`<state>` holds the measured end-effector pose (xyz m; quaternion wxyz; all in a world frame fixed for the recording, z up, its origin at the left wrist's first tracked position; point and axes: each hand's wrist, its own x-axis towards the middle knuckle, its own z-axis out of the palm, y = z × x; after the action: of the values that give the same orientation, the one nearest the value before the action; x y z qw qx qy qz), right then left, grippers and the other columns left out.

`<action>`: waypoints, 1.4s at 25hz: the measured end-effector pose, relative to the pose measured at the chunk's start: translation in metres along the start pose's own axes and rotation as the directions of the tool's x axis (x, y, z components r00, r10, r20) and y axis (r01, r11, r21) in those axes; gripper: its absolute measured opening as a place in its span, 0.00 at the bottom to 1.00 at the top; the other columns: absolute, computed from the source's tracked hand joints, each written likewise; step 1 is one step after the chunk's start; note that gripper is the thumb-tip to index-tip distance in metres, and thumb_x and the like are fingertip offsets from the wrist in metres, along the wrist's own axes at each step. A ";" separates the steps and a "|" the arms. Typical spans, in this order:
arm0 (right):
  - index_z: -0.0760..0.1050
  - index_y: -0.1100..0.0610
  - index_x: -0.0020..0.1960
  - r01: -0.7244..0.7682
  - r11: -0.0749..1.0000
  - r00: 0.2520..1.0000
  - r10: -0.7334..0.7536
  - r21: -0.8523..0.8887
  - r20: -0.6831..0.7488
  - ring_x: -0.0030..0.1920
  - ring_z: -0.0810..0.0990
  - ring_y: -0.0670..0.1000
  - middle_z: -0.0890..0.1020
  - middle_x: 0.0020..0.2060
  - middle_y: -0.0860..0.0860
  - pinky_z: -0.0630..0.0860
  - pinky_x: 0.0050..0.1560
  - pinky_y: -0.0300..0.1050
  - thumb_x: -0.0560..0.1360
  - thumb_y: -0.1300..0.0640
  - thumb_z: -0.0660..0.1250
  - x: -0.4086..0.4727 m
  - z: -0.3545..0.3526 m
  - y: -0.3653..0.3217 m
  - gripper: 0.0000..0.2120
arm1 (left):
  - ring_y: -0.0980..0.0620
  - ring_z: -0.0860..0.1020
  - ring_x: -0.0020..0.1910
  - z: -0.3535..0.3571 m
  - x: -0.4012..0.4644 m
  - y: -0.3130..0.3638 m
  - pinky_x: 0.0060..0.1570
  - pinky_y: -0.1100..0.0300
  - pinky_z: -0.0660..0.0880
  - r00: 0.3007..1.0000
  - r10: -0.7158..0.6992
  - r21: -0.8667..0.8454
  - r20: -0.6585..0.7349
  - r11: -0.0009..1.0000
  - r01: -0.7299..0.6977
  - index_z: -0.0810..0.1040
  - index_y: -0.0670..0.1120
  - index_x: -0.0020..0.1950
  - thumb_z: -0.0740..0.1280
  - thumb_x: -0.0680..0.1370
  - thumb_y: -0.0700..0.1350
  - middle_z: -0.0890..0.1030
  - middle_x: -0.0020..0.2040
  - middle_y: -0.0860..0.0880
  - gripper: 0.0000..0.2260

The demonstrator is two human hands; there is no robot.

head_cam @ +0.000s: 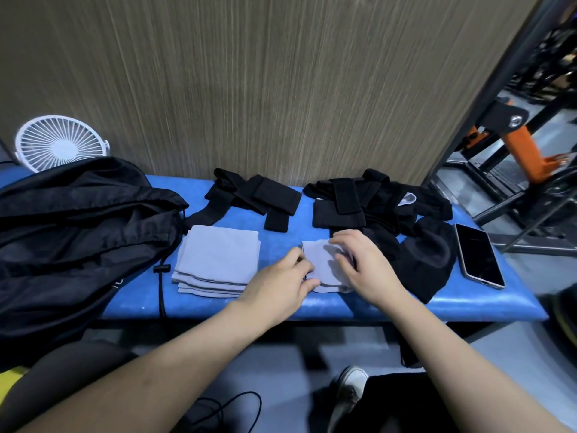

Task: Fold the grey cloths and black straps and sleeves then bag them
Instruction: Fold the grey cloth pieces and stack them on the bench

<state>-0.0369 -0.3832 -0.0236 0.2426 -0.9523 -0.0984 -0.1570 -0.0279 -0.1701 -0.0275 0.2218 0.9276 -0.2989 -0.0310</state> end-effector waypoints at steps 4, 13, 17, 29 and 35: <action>0.62 0.53 0.79 -0.060 0.960 0.949 0.140 -0.275 0.281 0.80 0.54 0.50 0.59 0.80 0.48 0.49 0.78 0.52 0.79 0.33 0.47 -0.009 0.011 0.012 0.35 | 0.52 0.72 0.62 0.003 0.008 0.001 0.55 0.56 0.70 0.992 0.063 0.117 -0.109 0.992 -0.050 0.77 0.48 0.55 0.59 0.83 0.56 0.71 0.65 0.55 0.14; 0.69 0.49 0.74 -0.168 0.960 0.977 0.192 -0.223 0.089 0.65 0.70 0.55 0.74 0.64 0.50 0.63 0.68 0.50 0.70 0.29 0.55 -0.011 -0.005 0.008 0.39 | 0.47 0.68 0.66 -0.003 0.024 0.003 0.63 0.55 0.63 0.999 -0.009 0.108 -0.036 0.994 0.012 0.69 0.52 0.58 0.66 0.76 0.57 0.70 0.67 0.51 0.15; 0.72 0.42 0.68 -0.193 0.952 0.944 0.246 -0.239 0.220 0.59 0.67 0.50 0.73 0.55 0.43 0.60 0.61 0.45 0.68 0.34 0.72 -0.019 -0.017 0.001 0.31 | 0.45 0.67 0.65 0.000 0.024 0.008 0.65 0.53 0.62 0.993 -0.112 0.113 -0.040 0.987 0.116 0.63 0.55 0.73 0.65 0.76 0.60 0.70 0.64 0.48 0.28; 0.82 0.47 0.52 -0.243 0.721 0.945 0.326 0.648 -0.008 0.51 0.83 0.55 0.81 0.53 0.56 0.79 0.55 0.51 0.71 0.75 0.72 -0.012 -0.017 -0.022 0.23 | 0.47 0.77 0.55 -0.001 0.028 0.014 0.62 0.51 0.74 0.958 -0.285 -0.608 0.016 0.758 0.236 0.71 0.57 0.62 0.73 0.72 0.51 0.69 0.61 0.50 0.20; 0.82 0.50 0.53 -0.206 0.681 0.938 0.343 0.702 -0.057 0.39 0.75 0.45 0.76 0.44 0.51 0.75 0.41 0.38 0.72 0.74 0.72 -0.001 -0.027 -0.037 0.20 | 0.50 0.79 0.42 -0.026 0.030 0.004 0.49 0.54 0.75 0.969 -0.238 -0.929 0.063 0.340 0.144 0.77 0.54 0.55 0.70 0.74 0.37 0.82 0.44 0.45 0.15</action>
<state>-0.0542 -0.3647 0.0150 0.6060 -0.7793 0.0180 -0.1584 -0.0007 -0.1797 -0.0004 0.7120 0.6697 -0.1094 -0.1806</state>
